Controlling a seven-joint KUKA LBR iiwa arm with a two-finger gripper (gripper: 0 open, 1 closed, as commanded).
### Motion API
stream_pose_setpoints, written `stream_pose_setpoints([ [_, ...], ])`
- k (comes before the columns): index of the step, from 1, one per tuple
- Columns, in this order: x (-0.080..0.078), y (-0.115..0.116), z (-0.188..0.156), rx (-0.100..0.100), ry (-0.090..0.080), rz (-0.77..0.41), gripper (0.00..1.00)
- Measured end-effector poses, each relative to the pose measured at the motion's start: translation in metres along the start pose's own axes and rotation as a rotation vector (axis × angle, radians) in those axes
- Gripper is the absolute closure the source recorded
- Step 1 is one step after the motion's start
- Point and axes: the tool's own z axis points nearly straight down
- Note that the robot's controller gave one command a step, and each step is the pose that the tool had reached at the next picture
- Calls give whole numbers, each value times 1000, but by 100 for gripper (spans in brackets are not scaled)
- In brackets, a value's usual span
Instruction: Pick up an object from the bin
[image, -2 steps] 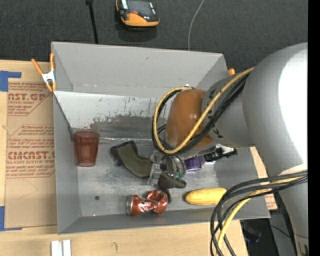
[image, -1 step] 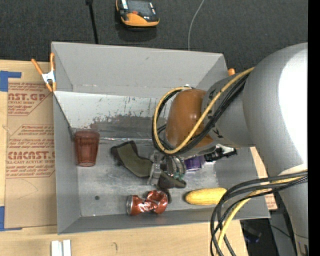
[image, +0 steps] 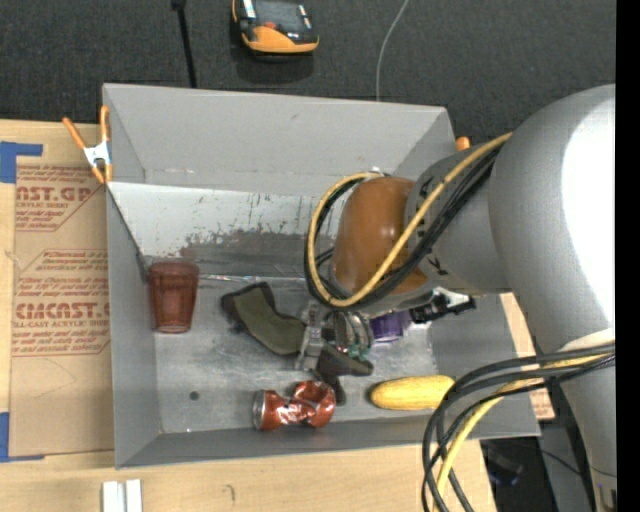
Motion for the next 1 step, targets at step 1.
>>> stream_pose_setpoints([
  [1, 1, 0, -12, 0, 4, 0, 100],
])
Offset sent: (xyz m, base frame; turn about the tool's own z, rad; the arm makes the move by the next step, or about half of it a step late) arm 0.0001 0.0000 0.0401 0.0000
